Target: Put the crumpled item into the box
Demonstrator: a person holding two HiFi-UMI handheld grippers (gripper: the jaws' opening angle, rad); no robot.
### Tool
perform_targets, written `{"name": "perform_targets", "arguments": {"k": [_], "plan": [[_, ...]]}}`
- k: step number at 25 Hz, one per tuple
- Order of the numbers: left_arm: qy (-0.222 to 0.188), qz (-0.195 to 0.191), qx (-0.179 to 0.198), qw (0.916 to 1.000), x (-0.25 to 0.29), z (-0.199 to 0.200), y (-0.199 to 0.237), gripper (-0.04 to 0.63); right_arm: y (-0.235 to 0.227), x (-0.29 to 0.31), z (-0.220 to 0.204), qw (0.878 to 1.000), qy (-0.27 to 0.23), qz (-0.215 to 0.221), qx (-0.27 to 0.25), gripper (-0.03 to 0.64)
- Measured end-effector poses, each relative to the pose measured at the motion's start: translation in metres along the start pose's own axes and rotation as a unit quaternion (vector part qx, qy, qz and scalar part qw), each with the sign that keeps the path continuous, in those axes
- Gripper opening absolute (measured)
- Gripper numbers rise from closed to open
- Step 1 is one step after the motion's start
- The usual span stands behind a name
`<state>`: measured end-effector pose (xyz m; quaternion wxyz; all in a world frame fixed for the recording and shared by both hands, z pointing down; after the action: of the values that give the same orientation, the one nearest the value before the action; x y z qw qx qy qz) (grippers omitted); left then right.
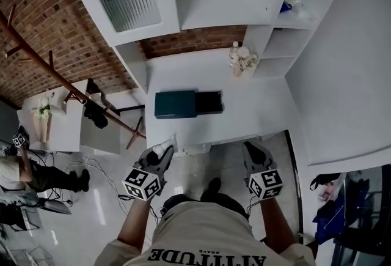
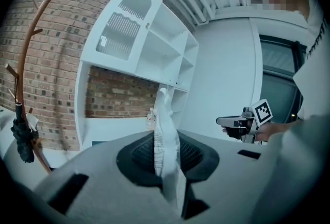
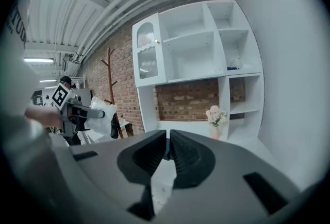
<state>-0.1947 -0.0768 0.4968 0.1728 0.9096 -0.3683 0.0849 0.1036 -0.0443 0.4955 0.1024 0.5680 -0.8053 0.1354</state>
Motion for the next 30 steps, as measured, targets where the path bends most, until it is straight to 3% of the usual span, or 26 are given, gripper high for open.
{"name": "perform_targets", "arguments": {"k": [9,20,24,30], "plan": [[0.020,0.019,-0.022,0.9994,0.054,-0.003,-0.004,0.075,-0.048,0.003,-0.004,1.000,0.006,0.006,0.005,0.038],[0.058,-0.011,-0.013,0.9982,0.117,-0.001,0.005,0.075,-0.062,0.023,-0.016,1.000,0.022,0.007,0.013,0.037],[0.055,-0.019,-0.037,0.9976,0.144,0.001,0.020,0.075,-0.066,0.038,-0.013,1.000,0.023,0.000,0.013,0.038],[0.065,-0.030,-0.109,0.9915,0.194,-0.006,0.065,0.075,-0.073,0.069,-0.014,0.998,0.035,-0.031,0.031,0.037]]}}
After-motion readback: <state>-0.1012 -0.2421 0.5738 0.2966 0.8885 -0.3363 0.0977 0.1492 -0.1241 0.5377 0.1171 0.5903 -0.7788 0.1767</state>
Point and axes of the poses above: the fingertips, and each gripper's own axes: x forward along the fingers, y to its left, z out of its top, the point moved 4 cm from there along -x, backward along the fingers, and after that the axes turned 3 degrees about -z, right-handed, at the moved point
